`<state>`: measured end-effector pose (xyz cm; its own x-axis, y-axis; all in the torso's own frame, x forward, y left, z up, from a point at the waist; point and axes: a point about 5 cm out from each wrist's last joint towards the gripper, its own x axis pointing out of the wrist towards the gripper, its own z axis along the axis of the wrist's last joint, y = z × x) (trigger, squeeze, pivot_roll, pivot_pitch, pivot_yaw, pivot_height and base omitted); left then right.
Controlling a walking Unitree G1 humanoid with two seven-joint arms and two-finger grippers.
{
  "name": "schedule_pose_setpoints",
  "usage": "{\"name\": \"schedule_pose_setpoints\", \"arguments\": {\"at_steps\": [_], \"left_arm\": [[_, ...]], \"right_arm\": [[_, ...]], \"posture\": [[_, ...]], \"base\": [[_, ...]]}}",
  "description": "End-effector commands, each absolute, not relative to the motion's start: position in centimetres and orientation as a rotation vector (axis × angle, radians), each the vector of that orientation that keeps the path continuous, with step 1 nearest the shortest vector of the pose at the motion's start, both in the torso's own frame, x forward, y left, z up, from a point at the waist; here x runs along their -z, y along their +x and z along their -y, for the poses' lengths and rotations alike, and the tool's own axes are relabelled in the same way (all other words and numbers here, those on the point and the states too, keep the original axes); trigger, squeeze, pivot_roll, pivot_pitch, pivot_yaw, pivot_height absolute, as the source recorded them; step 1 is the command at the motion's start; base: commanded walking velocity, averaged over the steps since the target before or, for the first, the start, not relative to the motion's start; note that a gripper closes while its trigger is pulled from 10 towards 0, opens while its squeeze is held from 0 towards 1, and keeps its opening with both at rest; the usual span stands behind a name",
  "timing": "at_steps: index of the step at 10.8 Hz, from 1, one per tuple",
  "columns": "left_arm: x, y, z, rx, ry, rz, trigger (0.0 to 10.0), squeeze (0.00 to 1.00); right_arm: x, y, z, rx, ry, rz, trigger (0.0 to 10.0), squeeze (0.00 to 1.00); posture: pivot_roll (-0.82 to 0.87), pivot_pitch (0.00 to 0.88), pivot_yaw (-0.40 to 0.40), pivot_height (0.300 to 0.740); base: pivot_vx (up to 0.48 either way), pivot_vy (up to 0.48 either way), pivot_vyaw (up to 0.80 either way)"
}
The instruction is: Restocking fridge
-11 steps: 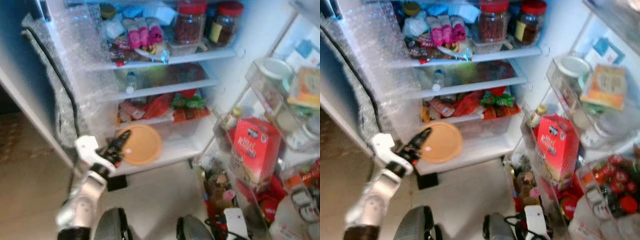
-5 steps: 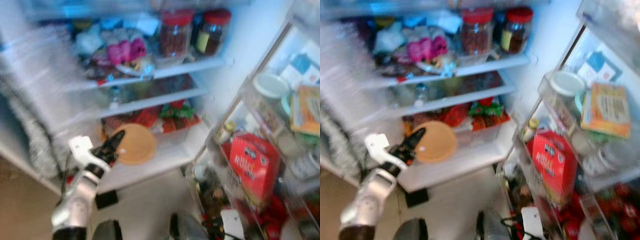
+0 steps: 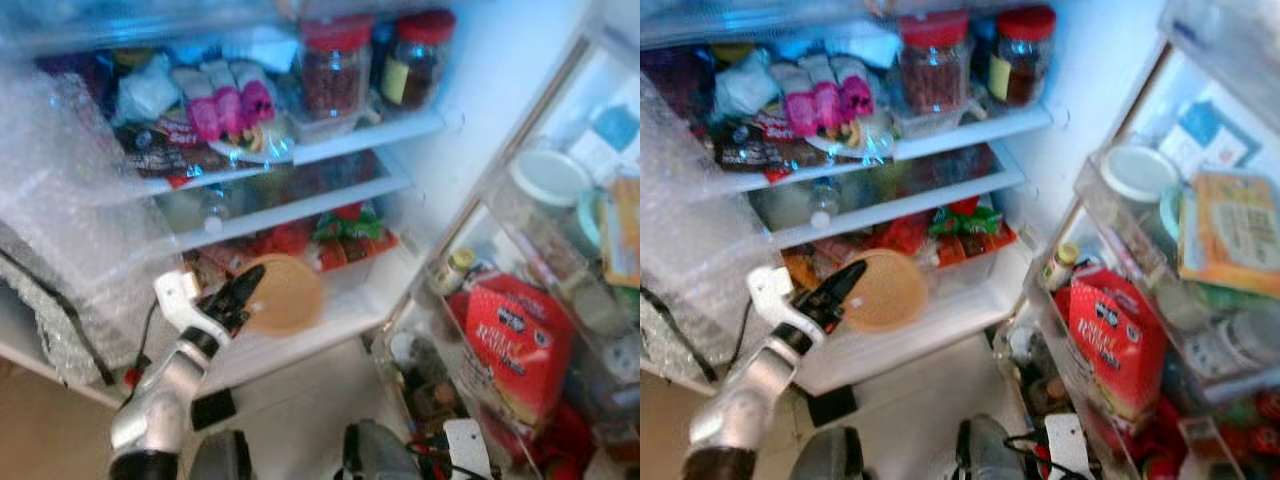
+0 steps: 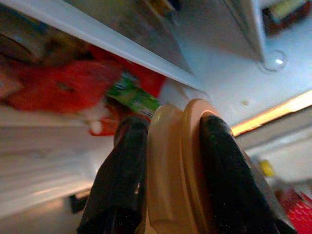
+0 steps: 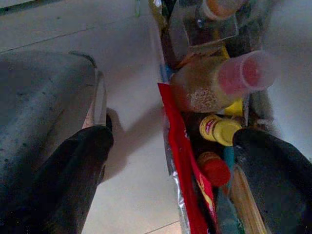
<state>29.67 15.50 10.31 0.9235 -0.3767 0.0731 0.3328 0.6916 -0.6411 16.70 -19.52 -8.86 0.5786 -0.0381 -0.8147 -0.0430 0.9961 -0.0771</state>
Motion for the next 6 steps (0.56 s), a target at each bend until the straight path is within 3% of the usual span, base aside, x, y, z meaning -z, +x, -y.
{"name": "schedule_pose_setpoints", "arguments": {"at_steps": [1, 6], "left_arm": [[-9.95, 29.64, -15.14, 0.414, -0.696, -0.082, 10.0, 0.0], [-9.88, 29.95, -14.72, 0.438, -0.682, -0.082, 10.0, 0.0]], "right_arm": [[9.86, 14.83, 18.15, -0.044, -0.062, -1.028, 10.0, 0.0], [9.86, 14.83, 18.13, -0.042, -0.059, -1.026, 10.0, 0.0]], "posture": [[-0.14, 0.178, -0.058, 0.639], [-0.14, 0.179, -0.058, 0.639]], "base": [[0.0, 0.0, 0.0], [0.0, 0.0, 0.0]]}}
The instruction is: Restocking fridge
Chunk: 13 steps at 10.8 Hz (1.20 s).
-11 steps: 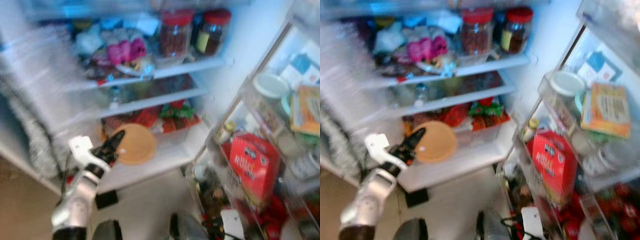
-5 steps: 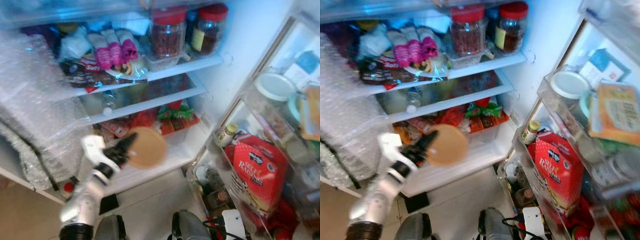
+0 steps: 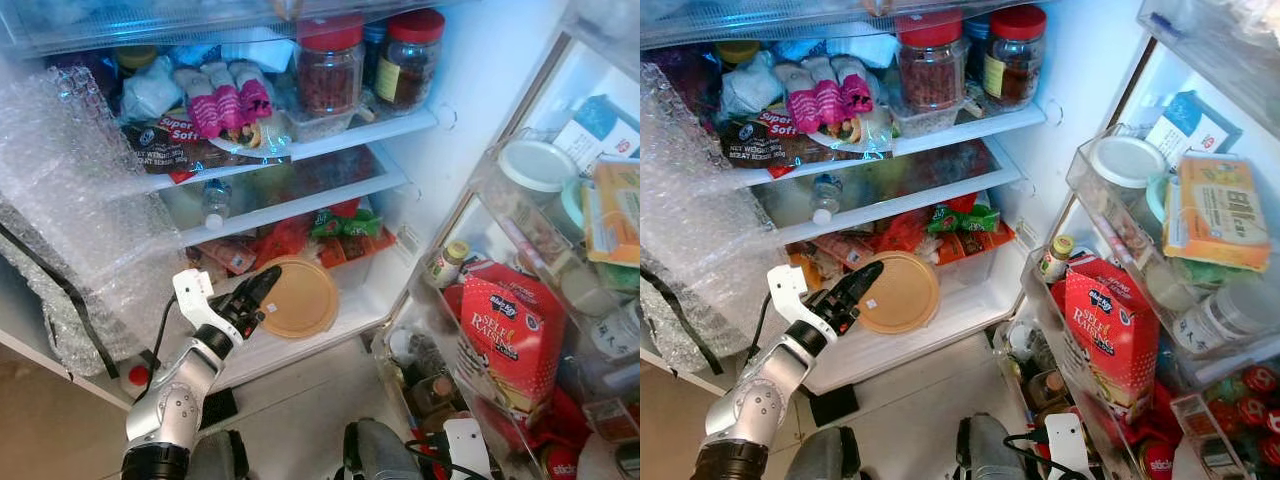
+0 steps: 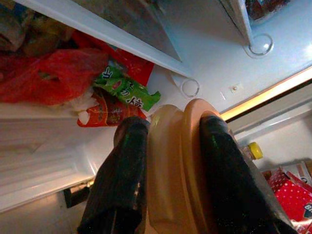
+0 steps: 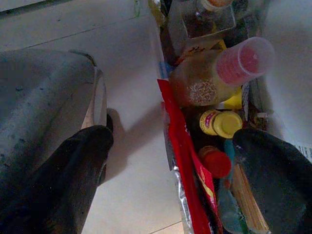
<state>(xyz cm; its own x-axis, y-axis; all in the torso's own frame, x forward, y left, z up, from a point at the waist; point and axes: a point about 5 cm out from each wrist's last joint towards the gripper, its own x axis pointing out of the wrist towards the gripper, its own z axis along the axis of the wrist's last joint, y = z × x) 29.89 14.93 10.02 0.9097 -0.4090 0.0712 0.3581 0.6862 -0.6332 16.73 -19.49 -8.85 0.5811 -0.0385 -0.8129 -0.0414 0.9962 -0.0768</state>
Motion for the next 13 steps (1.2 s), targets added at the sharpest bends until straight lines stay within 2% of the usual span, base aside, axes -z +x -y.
{"name": "schedule_pose_setpoints", "arguments": {"at_steps": [1, 9, 13], "left_arm": [[-9.92, 29.94, -14.68, 0.441, -0.677, -0.078, 10.0, 0.0], [-9.88, 29.96, -14.84, 0.432, -0.676, -0.069, 10.0, 0.0], [-9.95, 30.04, -14.95, 0.427, -0.678, -0.064, 10.0, 0.0]], "right_arm": [[9.86, 14.83, 18.13, -0.044, -0.059, -1.026, 10.0, 0.0], [9.86, 14.82, 18.09, -0.044, -0.053, -1.023, 10.0, 0.0], [9.84, 14.85, 18.12, -0.046, -0.053, -1.022, 10.0, 0.0]], "posture": [[-0.14, 0.179, -0.059, 0.639], [-0.14, 0.177, -0.059, 0.639], [-0.14, 0.175, -0.059, 0.639]], "base": [[0.0, 0.0, 0.0], [0.0, 0.0, -0.06], [0.305, 0.0, 0.0]]}}
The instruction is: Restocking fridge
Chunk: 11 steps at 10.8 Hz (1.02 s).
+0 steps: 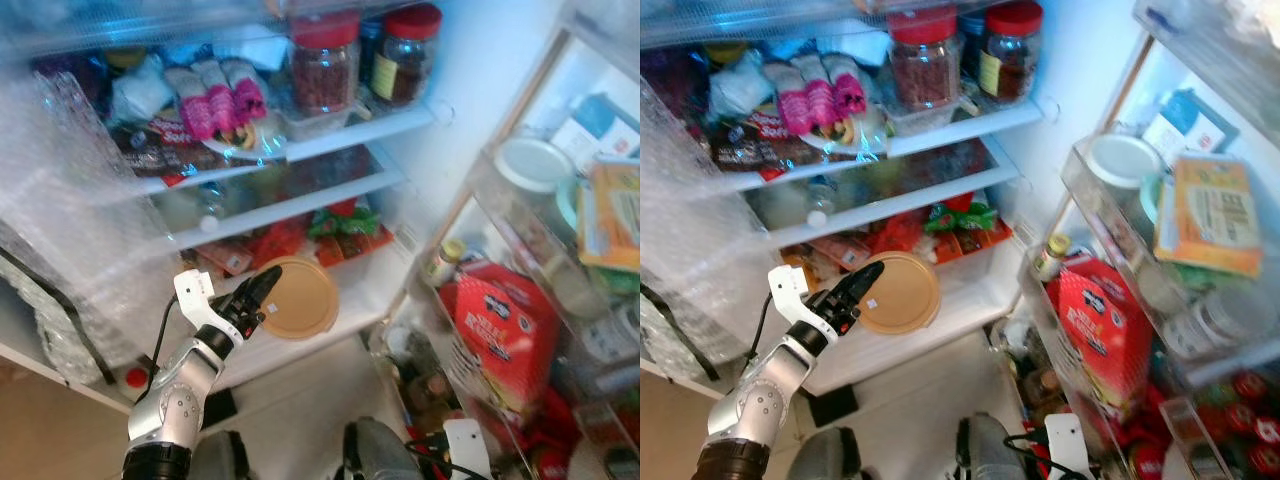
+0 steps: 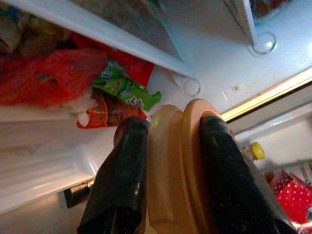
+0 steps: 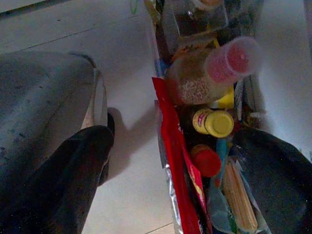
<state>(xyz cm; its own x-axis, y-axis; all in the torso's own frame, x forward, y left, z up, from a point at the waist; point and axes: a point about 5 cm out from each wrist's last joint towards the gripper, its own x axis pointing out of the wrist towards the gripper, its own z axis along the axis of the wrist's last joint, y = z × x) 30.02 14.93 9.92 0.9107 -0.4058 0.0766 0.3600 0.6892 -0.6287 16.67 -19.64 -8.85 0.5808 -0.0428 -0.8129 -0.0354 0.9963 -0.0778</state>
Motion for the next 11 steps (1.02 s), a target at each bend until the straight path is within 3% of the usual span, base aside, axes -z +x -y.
{"name": "schedule_pose_setpoints", "arguments": {"at_steps": [1, 6, 11], "left_arm": [[-9.94, 30.03, -14.95, 0.428, -0.678, -0.064, 10.0, 0.0], [-9.9, 29.96, -14.88, 0.434, -0.682, -0.068, 10.0, 0.0], [-10.0, 30.13, -14.46, 0.452, -0.739, -0.061, 10.0, 0.0]], "right_arm": [[9.84, 14.85, 18.12, -0.046, -0.053, -1.022, 10.0, 0.0], [9.85, 14.82, 18.12, -0.046, -0.052, -1.023, 10.0, 0.0], [9.85, 14.83, 18.09, -0.048, -0.05, -1.023, 10.0, 0.0]], "posture": [[-0.14, 0.176, -0.059, 0.639], [-0.13, 0.177, -0.059, 0.639], [-0.14, 0.18, -0.059, 0.639]], "base": [[0.33, 0.0, 0.0], [0.335, 0.0, 0.0], [0.0, 0.0, 0.0]]}}
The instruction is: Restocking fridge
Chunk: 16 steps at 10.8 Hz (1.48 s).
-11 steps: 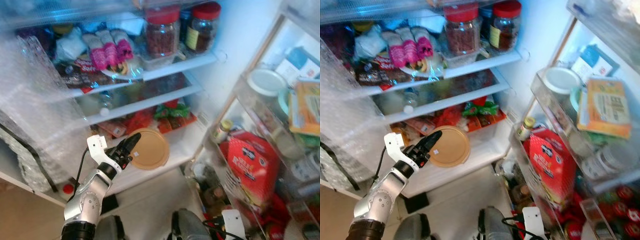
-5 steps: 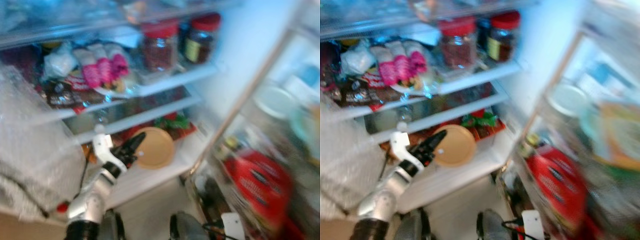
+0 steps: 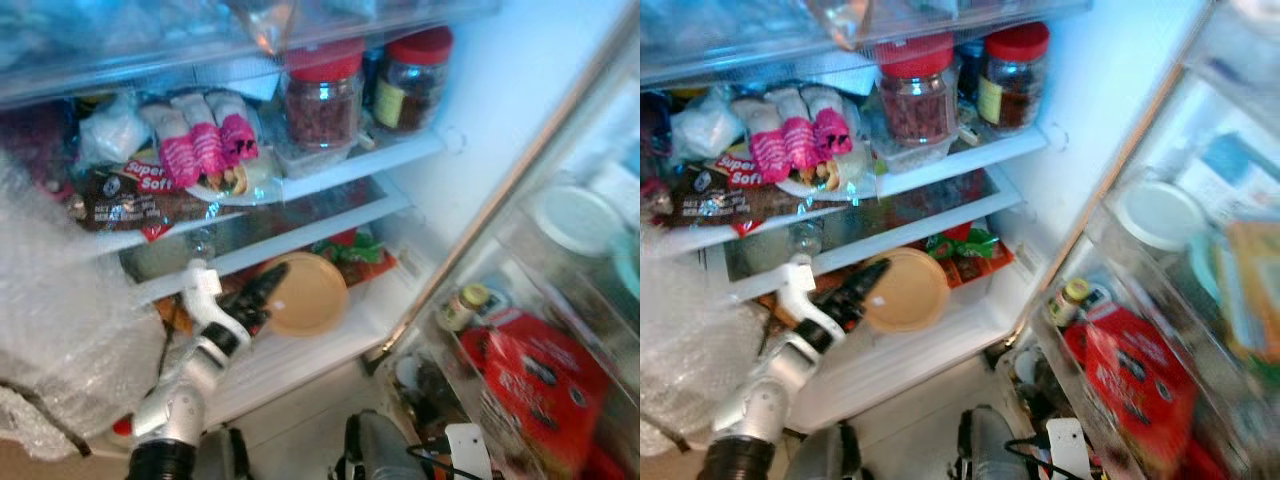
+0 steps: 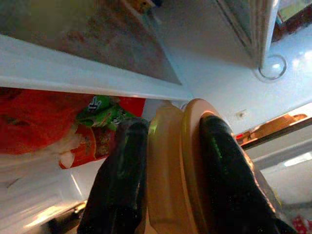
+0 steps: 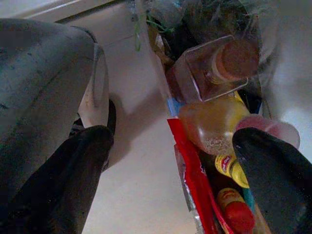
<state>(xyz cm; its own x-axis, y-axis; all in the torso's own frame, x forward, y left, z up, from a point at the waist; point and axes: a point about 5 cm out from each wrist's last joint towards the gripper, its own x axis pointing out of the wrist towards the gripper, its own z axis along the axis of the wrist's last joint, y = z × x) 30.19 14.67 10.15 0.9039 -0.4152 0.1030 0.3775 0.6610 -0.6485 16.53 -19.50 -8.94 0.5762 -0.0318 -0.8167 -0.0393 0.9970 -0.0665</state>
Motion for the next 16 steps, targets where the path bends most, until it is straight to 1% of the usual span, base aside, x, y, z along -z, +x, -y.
{"name": "schedule_pose_setpoints", "arguments": {"at_steps": [1, 4, 6, 9, 12, 16], "left_arm": [[-10.3, 30.6, -14.1, 0.47, -0.74, -0.054, 10.0, 0.0], [-10.9, 32.4, -13.5, 0.449, -0.735, -0.017, 10.0, 0.0], [-11.0, 33.8, -14.0, 0.341, -0.708, 0.023, 10.0, 0.0], [-11.0, 34.7, -14.2, 0.281, -0.721, 0.06, 10.0, 0.0], [-11.7, 35.2, -13.5, 0.311, -0.774, 0.092, 10.0, 0.0], [-12.9, 36.0, -14.4, 0.243, -0.773, 0.181, 10.0, 0.0]], "right_arm": [[9.9, 14.8, 18.1, -0.047, -0.049, -1.023, 10.0, 0.0], [9.9, 14.8, 18.1, -0.046, -0.048, -1.023, 10.0, 0.0], [9.9, 14.7, 18.1, -0.038, -0.044, -1.022, 10.0, 0.0], [9.9, 14.7, 18.1, -0.04, -0.045, -1.022, 10.0, 0.0], [9.9, 14.6, 18.1, -0.039, -0.046, -1.022, 10.0, 0.0], [9.9, 14.7, 18.1, -0.04, -0.043, -1.018, 10.0, 0.0]], "posture": [[-0.14, 0.182, -0.06, 0.639], [-0.15, 0.182, -0.06, 0.639], [-0.16, 0.183, -0.061, 0.639], [-0.17, 0.182, -0.064, 0.639], [-0.17, 0.181, -0.064, 0.639], [-0.17, 0.183, -0.066, 0.639]], "base": [[0.0, 0.0, 0.0], [0.0, 0.0, 0.0], [0.0, 0.0, 0.0], [0.0, 0.0, 0.0], [0.0, 0.0, 0.0], [0.0, 0.0, 0.0]]}}
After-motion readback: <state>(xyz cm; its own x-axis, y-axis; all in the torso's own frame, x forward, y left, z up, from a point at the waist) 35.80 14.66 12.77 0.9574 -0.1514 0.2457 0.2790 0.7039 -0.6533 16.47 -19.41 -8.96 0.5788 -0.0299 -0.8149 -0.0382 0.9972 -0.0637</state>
